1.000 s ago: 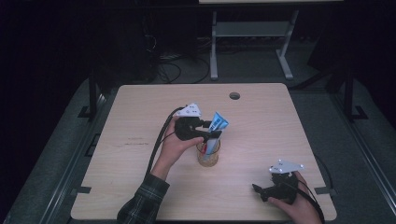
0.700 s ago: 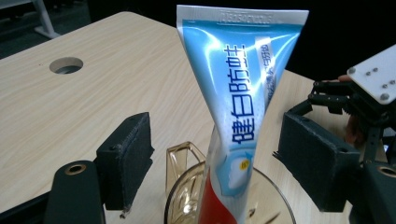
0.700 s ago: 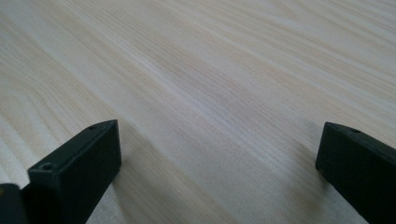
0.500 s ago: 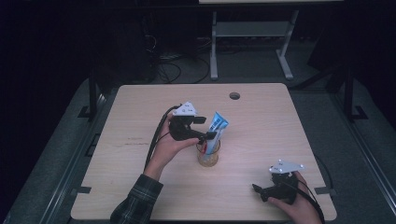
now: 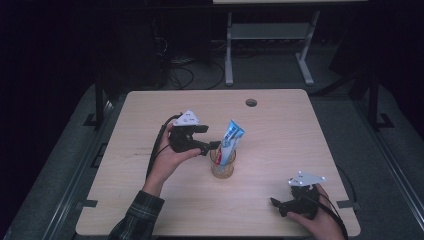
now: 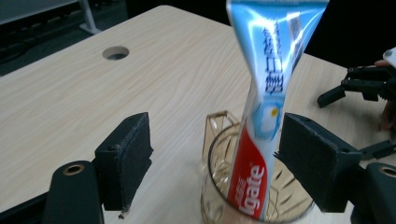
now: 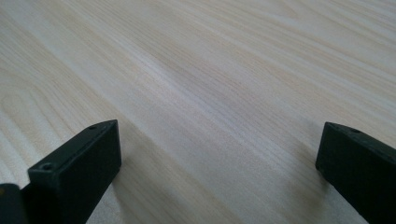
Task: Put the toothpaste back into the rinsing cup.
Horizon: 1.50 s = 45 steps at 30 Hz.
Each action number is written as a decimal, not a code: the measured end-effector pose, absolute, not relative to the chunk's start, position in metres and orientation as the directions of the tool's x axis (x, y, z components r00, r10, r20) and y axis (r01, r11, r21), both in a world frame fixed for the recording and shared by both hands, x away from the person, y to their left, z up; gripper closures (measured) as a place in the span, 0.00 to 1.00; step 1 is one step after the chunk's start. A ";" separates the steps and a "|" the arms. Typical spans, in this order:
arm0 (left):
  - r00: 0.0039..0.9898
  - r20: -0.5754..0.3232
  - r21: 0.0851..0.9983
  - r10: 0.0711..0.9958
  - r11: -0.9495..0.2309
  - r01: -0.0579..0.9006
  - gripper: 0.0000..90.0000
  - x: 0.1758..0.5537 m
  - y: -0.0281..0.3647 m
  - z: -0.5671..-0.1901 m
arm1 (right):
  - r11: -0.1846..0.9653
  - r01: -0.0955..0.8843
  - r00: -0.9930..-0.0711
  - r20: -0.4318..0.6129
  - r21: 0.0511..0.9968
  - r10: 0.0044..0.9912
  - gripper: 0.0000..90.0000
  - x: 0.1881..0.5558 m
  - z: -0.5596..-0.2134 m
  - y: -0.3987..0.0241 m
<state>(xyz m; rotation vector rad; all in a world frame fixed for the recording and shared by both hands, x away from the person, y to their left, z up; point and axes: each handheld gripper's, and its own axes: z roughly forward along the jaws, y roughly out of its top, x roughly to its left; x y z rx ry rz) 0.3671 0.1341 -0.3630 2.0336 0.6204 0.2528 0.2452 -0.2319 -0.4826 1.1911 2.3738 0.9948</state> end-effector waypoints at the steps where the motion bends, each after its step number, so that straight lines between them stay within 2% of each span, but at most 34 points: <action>1: 0.846 -0.073 0.851 0.528 -0.410 0.329 0.27 0.367 0.136 -0.363 | 0.415 0.581 -0.609 0.036 0.700 0.792 0.00 0.245 -0.483 -0.232; 19: 0.816 -0.030 0.829 0.577 -0.442 0.343 0.27 0.349 0.174 -0.365 | 0.415 0.581 -0.610 0.037 0.700 0.792 0.00 0.245 -0.483 -0.232; 45: 0.722 -0.050 0.794 0.690 -0.411 0.449 0.27 0.318 0.240 -0.396 | 0.417 0.580 -0.610 0.034 0.699 0.792 0.00 0.244 -0.483 -0.232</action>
